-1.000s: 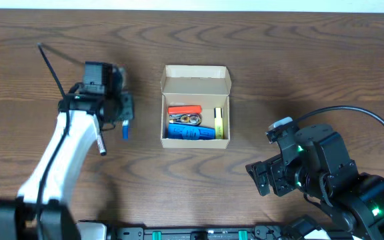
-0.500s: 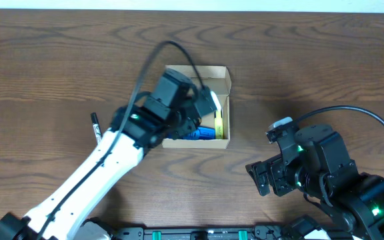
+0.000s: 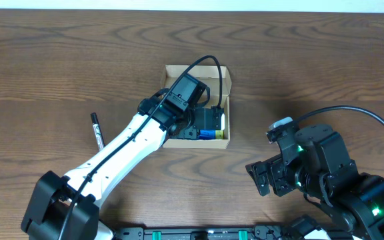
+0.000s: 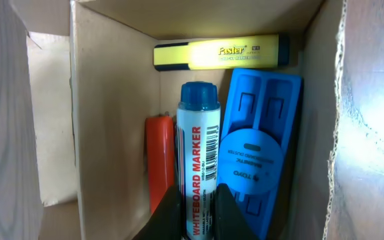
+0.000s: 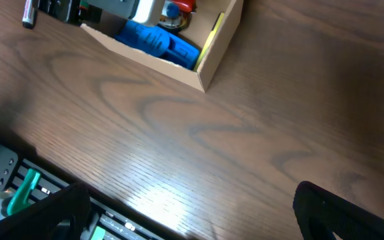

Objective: Pack container
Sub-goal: 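Lower the blue-capped marker into the box and release it, then move the left gripper to the black-capped marker and grasp it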

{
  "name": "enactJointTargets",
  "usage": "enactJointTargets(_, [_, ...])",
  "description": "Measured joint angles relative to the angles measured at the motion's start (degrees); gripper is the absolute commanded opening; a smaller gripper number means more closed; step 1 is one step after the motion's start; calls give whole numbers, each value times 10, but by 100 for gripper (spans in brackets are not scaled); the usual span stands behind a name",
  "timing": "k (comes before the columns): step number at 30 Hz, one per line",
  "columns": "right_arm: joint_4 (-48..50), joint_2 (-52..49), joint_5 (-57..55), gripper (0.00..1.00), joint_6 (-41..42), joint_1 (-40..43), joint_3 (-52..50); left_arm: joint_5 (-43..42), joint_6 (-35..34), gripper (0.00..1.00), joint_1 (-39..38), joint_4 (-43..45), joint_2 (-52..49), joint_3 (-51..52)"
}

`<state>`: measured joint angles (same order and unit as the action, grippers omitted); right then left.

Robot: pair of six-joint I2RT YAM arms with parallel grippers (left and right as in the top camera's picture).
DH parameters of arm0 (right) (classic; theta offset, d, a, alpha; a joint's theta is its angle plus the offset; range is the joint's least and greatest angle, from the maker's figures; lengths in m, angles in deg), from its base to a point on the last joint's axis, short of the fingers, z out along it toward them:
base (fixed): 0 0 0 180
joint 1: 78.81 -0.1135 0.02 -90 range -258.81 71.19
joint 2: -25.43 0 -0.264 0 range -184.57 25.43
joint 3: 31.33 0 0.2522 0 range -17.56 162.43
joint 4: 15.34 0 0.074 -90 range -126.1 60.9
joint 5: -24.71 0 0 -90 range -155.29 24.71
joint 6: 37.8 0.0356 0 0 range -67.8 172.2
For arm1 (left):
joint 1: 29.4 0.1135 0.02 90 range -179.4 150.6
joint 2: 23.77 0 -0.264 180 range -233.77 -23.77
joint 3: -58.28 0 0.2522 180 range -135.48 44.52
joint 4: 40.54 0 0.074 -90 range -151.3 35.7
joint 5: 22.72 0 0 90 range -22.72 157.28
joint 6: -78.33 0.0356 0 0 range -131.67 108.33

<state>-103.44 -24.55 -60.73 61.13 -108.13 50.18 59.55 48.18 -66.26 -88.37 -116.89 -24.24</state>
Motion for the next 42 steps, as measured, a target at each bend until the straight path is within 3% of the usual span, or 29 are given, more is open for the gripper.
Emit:
enactJointTargets(6, [0, 0, 0, 99, 0, 0, 0, -33, 7, 6, 0, 0, 0, 0])
enactJointTargets(7, [0, 0, 0, 99, 0, 0, 0, -36, 7, 10, 0, 0, 0, 0])
enactJointTargets(8, [0, 0, 0, 99, 0, 0, 0, -39, 7, 21, 0, 0, 0, 0])
enactJointTargets(13, [0, 0, 0, 99, 0, 0, 0, -37, 16, 43, 0, 0, -2, 0])
enactJointTargets(18, [0, 0, 0, 99, 0, 0, 0, -10, -9, 45, 0, 0, -2, 0])
enactJointTargets(23, [0, 0, 0, 99, 0, 0, 0, 12, -114, 49, 0, -5, 16, 0])
enactJointTargets(30, [0, 0, 0, 99, 0, 0, 0, 122, -319, 50, 18, -67, 149, -30])
enactJointTargets(38, [0, 0, 0, 99, 0, 0, 0, 167, -467, 46, 183, -215, 202, -37])
enactJointTargets(42, [0, 0, 0, 99, 0, 0, 0, 165, -531, 46, 269, -239, 202, -26])
